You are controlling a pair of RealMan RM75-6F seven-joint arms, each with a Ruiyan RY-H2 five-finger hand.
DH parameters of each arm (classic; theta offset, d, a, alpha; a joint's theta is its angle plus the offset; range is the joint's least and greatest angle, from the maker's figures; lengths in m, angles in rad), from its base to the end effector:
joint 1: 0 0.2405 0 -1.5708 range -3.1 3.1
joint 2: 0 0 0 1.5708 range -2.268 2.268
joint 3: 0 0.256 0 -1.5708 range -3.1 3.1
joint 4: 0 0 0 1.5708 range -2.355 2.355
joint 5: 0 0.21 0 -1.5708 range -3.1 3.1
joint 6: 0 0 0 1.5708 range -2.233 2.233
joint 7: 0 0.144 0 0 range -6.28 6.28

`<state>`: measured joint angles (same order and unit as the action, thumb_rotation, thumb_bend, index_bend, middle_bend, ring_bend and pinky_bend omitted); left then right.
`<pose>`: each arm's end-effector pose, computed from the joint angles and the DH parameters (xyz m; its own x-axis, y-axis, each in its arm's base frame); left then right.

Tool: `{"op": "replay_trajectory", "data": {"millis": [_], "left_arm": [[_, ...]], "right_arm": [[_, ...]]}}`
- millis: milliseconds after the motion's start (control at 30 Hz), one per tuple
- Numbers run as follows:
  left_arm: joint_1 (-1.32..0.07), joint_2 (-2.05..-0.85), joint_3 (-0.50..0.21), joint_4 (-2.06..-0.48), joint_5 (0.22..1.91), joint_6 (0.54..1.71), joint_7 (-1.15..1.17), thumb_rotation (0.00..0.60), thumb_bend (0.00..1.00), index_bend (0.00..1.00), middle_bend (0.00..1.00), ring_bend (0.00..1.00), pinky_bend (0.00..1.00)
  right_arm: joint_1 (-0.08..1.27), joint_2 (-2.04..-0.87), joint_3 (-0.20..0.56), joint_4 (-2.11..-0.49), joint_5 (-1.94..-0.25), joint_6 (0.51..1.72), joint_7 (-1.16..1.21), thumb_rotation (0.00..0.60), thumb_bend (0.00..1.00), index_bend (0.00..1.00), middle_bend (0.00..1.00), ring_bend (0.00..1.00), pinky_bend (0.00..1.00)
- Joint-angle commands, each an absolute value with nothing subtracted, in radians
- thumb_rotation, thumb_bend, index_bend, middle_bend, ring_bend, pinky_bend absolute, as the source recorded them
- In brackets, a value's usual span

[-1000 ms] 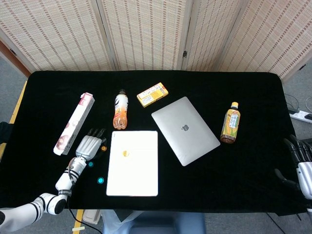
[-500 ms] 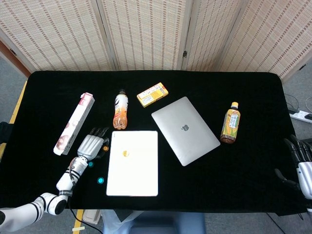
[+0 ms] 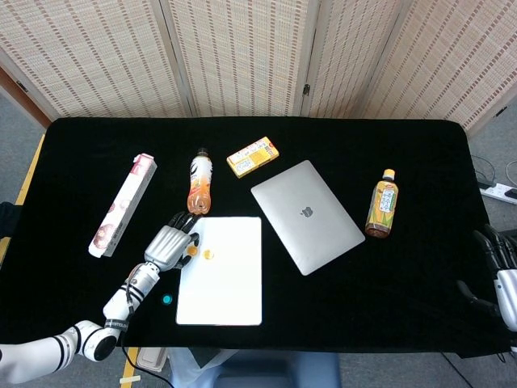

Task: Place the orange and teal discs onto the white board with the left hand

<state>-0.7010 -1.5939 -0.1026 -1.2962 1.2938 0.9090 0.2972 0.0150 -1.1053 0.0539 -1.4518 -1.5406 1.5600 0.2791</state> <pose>-0.1870 0.3375 -0.0341 0.6001 0.2406 0.7629 0.7618 -0.4629 -0.4533 -0.3431 -0.1602 0.1886 0.2991 0.0556 0.9526 -0.9542 0.0090 0.2991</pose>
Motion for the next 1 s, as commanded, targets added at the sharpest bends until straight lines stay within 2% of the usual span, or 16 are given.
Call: {"op": "replay_trajectory", "data": {"millis": [33, 467, 667, 833, 1000], "left_arm": [[-0.707, -1.595, -0.100, -1.300, 1.275, 0.897, 0.322, 0.600, 0.41, 0.52, 0.07, 0.00, 0.00], [-0.713, -1.616, -0.095, -1.296, 1.238, 0.886, 0.356, 0.600, 0.41, 0.49, 0.07, 0.00, 0.00], [-0.713, -1.614, -0.093, -1.301, 1.236, 0.888, 0.352, 0.600, 0.41, 0.42, 0.07, 0.00, 0.00], [-0.707, -1.610, -0.093, -1.305, 1.241, 0.905, 0.346, 0.600, 0.41, 0.37, 0.07, 0.00, 0.00], [-0.664, -1.559, -0.089, -1.341, 1.255, 0.970, 0.305, 0.600, 0.41, 0.39, 0.07, 0.00, 0.00]], "right_arm": [[0.014, -1.108, 0.054, -1.447, -1.539, 1.559, 0.283, 0.600, 0.32, 0.00, 0.00, 0.00, 0.00], [0.019, -1.111, 0.057, -1.433, -1.540, 1.555, 0.296, 0.600, 0.32, 0.00, 0.00, 0.00, 0.00], [0.020, -1.114, 0.057, -1.428, -1.537, 1.549, 0.301, 0.600, 0.32, 0.00, 0.00, 0.00, 0.00], [0.021, -1.115, 0.057, -1.427, -1.538, 1.549, 0.302, 0.600, 0.32, 0.00, 0.00, 0.00, 0.00], [0.019, -1.111, 0.058, -1.430, -1.543, 1.558, 0.301, 0.600, 0.32, 0.00, 0.00, 0.00, 0.00]]}}
